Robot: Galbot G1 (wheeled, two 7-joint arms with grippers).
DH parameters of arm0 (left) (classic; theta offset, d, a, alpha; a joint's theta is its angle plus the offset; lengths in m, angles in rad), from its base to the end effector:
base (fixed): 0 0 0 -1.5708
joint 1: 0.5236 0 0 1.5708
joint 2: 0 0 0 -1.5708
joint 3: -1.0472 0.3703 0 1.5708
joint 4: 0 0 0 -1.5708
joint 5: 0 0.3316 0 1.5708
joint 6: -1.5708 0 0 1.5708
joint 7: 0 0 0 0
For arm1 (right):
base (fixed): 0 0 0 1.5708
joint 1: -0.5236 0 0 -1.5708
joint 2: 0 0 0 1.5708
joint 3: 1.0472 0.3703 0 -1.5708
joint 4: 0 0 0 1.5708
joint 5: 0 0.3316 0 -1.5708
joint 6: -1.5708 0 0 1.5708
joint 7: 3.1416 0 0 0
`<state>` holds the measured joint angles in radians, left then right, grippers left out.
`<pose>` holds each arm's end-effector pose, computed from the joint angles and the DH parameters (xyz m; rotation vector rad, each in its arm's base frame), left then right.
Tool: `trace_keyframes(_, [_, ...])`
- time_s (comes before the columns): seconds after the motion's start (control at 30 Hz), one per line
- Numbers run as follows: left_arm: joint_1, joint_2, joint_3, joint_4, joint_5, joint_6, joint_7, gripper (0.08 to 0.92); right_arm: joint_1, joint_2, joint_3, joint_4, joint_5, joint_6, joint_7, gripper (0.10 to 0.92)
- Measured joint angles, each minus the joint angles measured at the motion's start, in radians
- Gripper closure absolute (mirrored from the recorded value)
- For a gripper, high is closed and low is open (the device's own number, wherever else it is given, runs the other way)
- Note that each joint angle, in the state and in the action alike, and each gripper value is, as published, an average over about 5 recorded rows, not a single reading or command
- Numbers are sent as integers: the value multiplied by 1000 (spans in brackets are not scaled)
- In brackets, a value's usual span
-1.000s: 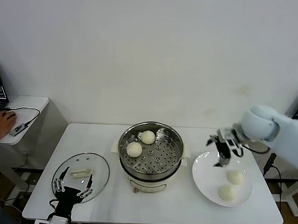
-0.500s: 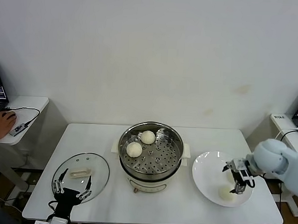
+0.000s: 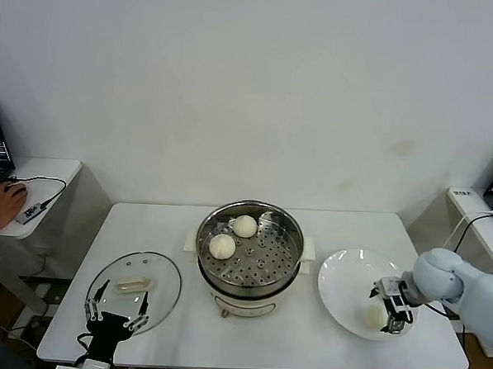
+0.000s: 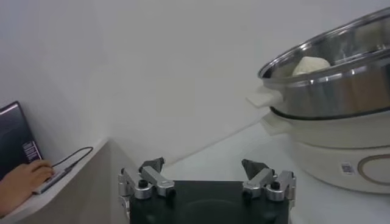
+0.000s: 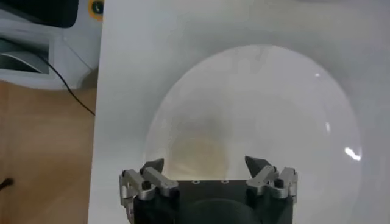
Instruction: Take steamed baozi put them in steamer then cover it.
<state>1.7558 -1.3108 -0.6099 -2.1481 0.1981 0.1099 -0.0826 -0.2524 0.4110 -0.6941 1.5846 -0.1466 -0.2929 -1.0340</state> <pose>0.0951 0.0718 -0.3144 0.0100 -2.8623 -0.6896 0.3882 -0.2110 -0.2203 1.2438 -1.3081 1.3606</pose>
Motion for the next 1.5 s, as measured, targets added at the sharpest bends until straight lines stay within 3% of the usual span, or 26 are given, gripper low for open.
trace_keyframes(0.77, [2, -5, 5, -14, 3, 0, 0, 177, -25, 33, 30, -62, -5, -21, -13, 424])
trace_keyframes(1.5, [-7, 4, 12, -29, 2, 0, 0, 177, 386, 46, -118, -39, 164, -50, -56, 433])
